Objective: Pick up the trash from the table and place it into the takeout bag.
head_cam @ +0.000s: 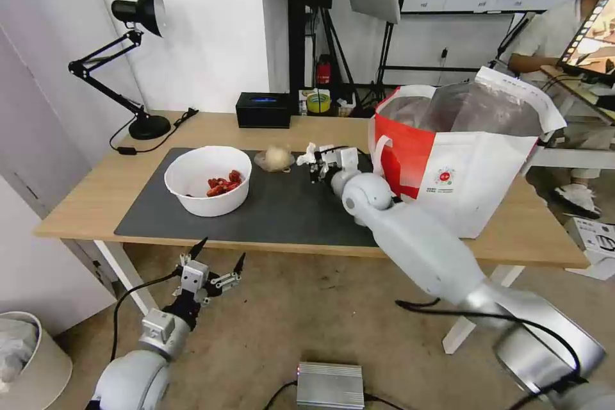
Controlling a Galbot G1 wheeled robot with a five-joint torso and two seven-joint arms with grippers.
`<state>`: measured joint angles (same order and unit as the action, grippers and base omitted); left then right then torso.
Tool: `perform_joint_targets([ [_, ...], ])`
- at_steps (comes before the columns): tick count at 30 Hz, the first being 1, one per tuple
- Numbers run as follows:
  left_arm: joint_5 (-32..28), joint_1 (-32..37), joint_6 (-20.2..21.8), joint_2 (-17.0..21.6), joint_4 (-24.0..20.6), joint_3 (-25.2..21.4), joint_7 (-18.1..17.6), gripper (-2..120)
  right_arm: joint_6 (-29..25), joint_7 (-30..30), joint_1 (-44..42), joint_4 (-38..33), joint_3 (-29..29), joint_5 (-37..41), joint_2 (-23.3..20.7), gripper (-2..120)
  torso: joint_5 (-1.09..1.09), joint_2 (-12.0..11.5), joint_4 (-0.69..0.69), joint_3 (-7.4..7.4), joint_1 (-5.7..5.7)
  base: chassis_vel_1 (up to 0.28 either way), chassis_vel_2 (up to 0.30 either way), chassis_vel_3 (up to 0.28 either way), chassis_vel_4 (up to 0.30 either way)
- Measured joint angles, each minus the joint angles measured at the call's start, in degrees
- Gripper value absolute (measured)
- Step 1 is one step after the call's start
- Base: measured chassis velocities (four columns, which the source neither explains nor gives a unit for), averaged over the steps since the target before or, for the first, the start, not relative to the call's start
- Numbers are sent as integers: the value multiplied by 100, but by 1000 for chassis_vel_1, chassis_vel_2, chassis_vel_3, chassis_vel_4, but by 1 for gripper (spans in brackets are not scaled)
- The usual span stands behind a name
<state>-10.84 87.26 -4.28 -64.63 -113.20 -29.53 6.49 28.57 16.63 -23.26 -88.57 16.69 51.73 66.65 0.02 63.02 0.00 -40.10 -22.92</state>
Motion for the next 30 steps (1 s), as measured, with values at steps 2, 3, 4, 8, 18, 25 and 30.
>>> perform_joint_targets([
  [2,-1,0,2,2,-6,0,0,100,37,43,-74,-219,-18,65,-75,0,0,0,0,0,0,0,0,0,0],
  [3,-1,0,8,1,-21,1,0,100,81,106,-201,-594,-42,153,-208,0,-2,0,-1,0,0,0,0,0,0],
  [4,-1,0,12,-6,-35,1,0,100,102,135,-285,-848,-63,188,-300,0,0,0,-1,0,0,0,0,0,0],
  [8,10,23,22,-43,-72,9,0,100,135,167,-504,-1455,-218,224,-553,0,-1,0,0,0,0,0,0,0,0],
  [18,83,133,34,-62,-191,-32,-2,100,244,256,-724,-3013,-1511,749,-1803,0,0,1,-1,1,0,0,0,0,0],
  [25,104,116,40,-63,-211,36,-3,100,231,360,-610,-3251,-2433,1202,-2556,0,-1,1,-1,1,1,0,0,0,0],
  [30,120,78,55,-58,-220,131,-3,100,249,623,-520,-2968,-2869,1595,-3042,0,0,1,-1,0,0,0,0,0,0],
])
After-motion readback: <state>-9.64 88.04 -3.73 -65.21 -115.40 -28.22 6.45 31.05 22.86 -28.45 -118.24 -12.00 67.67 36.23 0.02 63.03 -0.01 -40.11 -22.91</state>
